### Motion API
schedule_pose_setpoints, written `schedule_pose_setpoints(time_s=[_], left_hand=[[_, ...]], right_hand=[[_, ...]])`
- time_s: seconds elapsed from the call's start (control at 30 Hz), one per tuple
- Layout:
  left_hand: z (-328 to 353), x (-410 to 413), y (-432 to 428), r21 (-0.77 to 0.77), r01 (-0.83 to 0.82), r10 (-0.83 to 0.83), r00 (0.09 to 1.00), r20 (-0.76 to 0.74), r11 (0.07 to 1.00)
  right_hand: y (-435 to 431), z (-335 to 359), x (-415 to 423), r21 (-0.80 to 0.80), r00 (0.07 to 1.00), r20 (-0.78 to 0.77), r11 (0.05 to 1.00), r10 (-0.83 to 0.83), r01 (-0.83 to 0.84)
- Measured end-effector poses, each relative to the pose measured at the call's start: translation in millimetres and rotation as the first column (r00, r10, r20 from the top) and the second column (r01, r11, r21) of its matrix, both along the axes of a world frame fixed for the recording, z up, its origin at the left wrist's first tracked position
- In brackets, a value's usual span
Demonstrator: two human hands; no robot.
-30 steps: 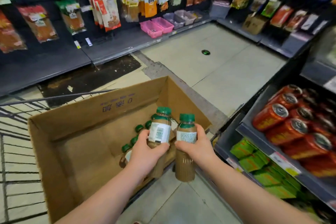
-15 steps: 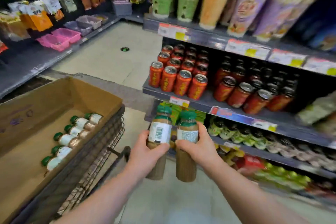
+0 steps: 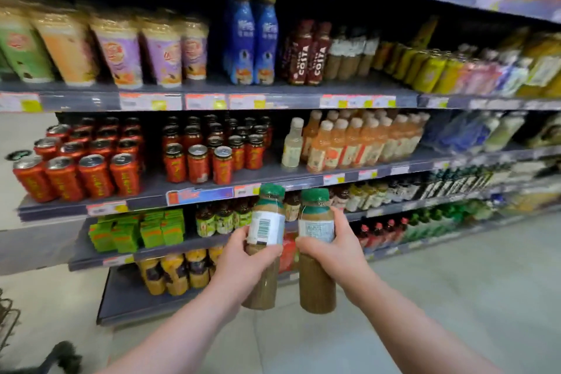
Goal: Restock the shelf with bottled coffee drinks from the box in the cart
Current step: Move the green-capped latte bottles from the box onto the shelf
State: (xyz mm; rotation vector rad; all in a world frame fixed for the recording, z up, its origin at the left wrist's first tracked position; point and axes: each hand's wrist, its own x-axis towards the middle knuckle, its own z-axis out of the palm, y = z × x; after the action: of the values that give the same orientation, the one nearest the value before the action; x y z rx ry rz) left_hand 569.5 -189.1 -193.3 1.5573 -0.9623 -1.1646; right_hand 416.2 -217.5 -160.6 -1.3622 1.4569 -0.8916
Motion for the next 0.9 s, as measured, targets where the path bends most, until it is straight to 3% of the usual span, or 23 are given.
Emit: schedule_pose_setpoints(time_s=[0.33,0.67,0.9], left_hand=[[31,-61,-77,-0.112,0.143,-0.146,0.989,-0.020,0.983],[77,-102,-227,-0.231,0.254,-0.282,0.955,-0.097,0.939],[95,-93,-311,-0.285,0.241,-0.282,0.953,-0.112,0.928]], right_hand=[[-53,22,-69,-0.049,0.989,0.056,0.989,-0.135,0.138],[-194,80,-111,-0.201,0.987,0.042,0.966,-0.158,0.163],[-283,95,-108,-0.268,0.986,0.047,0.949,-0.161,0.168]])
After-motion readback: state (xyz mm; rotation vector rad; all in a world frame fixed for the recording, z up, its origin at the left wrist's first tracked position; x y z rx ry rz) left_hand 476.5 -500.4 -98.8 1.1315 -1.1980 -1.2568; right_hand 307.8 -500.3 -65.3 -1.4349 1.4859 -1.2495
